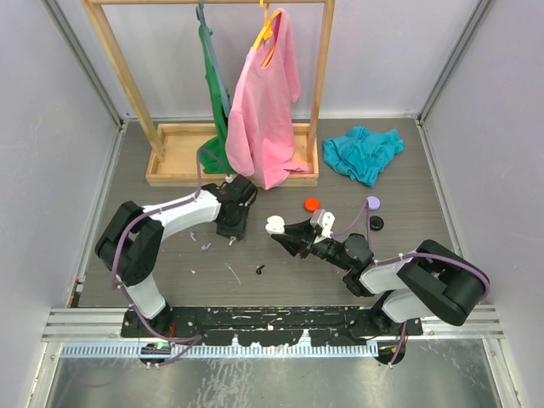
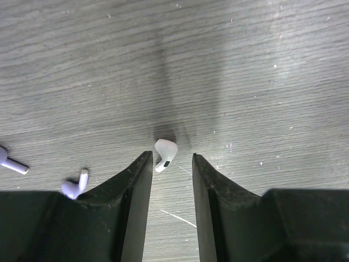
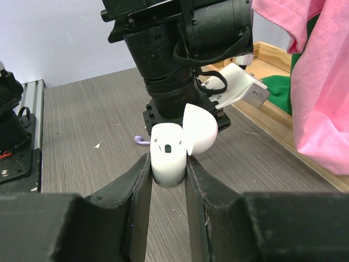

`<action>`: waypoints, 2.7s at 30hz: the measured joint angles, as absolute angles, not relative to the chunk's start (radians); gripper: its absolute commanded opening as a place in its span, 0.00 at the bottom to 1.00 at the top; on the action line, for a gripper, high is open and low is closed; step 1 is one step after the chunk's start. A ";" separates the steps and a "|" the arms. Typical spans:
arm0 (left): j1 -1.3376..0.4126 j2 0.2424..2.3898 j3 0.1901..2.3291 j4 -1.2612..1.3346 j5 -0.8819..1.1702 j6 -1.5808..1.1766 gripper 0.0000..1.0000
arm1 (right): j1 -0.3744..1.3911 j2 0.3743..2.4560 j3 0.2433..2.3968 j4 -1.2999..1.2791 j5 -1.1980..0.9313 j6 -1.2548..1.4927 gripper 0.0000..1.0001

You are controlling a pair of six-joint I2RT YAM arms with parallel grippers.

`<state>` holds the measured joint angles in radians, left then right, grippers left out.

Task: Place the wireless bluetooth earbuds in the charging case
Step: Pick up the earbud from the center of the board, then place the earbud in the charging case.

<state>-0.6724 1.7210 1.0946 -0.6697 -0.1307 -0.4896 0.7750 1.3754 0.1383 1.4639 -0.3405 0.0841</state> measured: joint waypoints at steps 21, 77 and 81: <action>-0.667 1.801 1.157 -0.709 -0.138 -0.422 0.34 | 0.775 1.375 0.139 1.457 -0.341 0.084 0.18; -0.963 0.933 0.696 -0.208 -0.383 -0.859 0.13 | 0.786 1.416 0.144 1.459 -0.340 0.080 0.18; -0.994 0.933 0.677 -0.132 -0.399 -0.891 0.13 | 0.788 1.421 0.144 1.461 -0.340 0.080 0.18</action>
<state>-0.9939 0.9329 0.6769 -0.1322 -0.3988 -0.8906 0.7883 1.4208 0.1440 1.4612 -0.3401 0.0803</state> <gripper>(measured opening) 0.195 0.331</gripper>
